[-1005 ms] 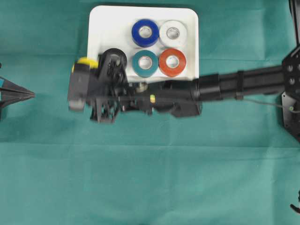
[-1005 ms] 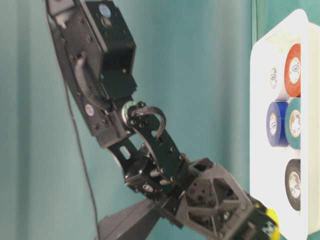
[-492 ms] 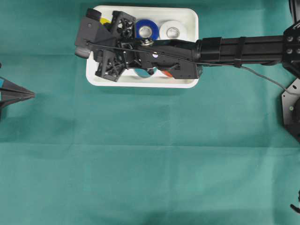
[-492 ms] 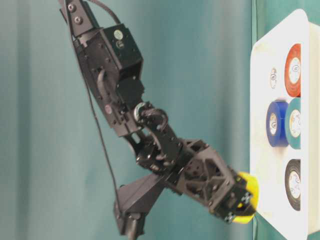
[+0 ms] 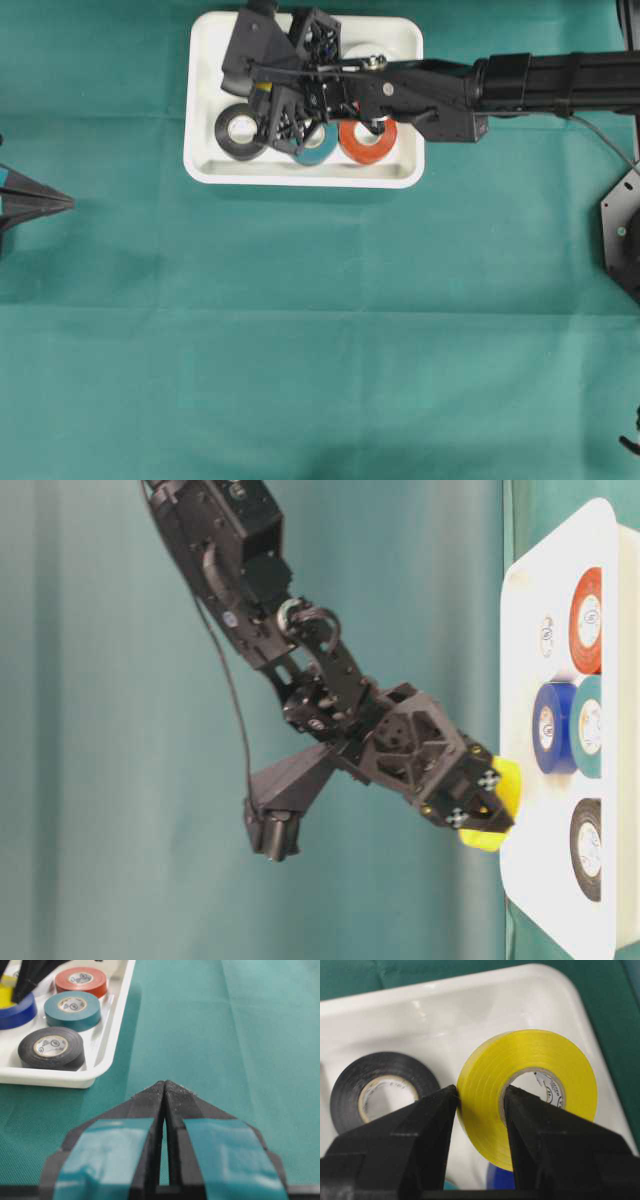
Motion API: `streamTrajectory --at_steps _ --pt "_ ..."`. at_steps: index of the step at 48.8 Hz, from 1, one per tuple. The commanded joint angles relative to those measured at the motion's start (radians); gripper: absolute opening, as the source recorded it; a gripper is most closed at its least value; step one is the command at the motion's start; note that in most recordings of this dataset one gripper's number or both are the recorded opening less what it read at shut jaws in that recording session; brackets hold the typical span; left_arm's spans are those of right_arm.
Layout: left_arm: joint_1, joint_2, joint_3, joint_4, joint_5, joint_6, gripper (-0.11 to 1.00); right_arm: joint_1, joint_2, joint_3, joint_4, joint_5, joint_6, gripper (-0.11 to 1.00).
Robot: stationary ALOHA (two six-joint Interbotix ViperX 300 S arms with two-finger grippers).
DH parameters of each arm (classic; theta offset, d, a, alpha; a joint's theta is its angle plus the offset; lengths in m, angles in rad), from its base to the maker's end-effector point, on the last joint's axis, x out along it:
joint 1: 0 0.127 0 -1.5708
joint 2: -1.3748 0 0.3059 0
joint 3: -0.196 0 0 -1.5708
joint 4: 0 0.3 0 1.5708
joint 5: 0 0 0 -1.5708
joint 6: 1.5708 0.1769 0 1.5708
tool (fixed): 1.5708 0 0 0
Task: Put the tape into the white case with the right arm.
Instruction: 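Carry the yellow roll into the tray's upper-left corner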
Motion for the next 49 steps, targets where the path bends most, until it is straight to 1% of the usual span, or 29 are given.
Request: streamTrajectory --at_steps 1,30,36,38,41,44,49 --pt "0.002 0.008 -0.012 0.0 -0.009 0.0 0.0 -0.006 -0.044 -0.003 -0.005 -0.037 0.0 0.02" --pt "0.002 0.008 -0.012 0.0 -0.009 0.002 0.0 -0.014 -0.044 -0.008 -0.005 -0.049 -0.006 0.02" --pt "0.002 0.008 -0.012 0.0 -0.009 0.002 0.0 -0.014 -0.044 -0.008 -0.015 -0.049 -0.009 0.03" --pt "0.002 0.008 -0.012 0.0 -0.009 0.002 0.0 -0.014 -0.044 -0.006 -0.02 -0.049 -0.011 0.08" --pt "0.002 0.008 -0.012 0.0 -0.009 0.002 0.0 -0.014 -0.044 -0.006 -0.026 -0.046 -0.011 0.21" --pt "0.002 0.008 -0.012 -0.002 -0.009 0.002 0.0 -0.014 -0.044 -0.005 -0.026 -0.044 -0.011 0.37" --pt "0.002 0.009 -0.012 -0.002 -0.009 0.002 0.0 -0.014 -0.044 -0.003 -0.026 -0.044 -0.009 0.69"
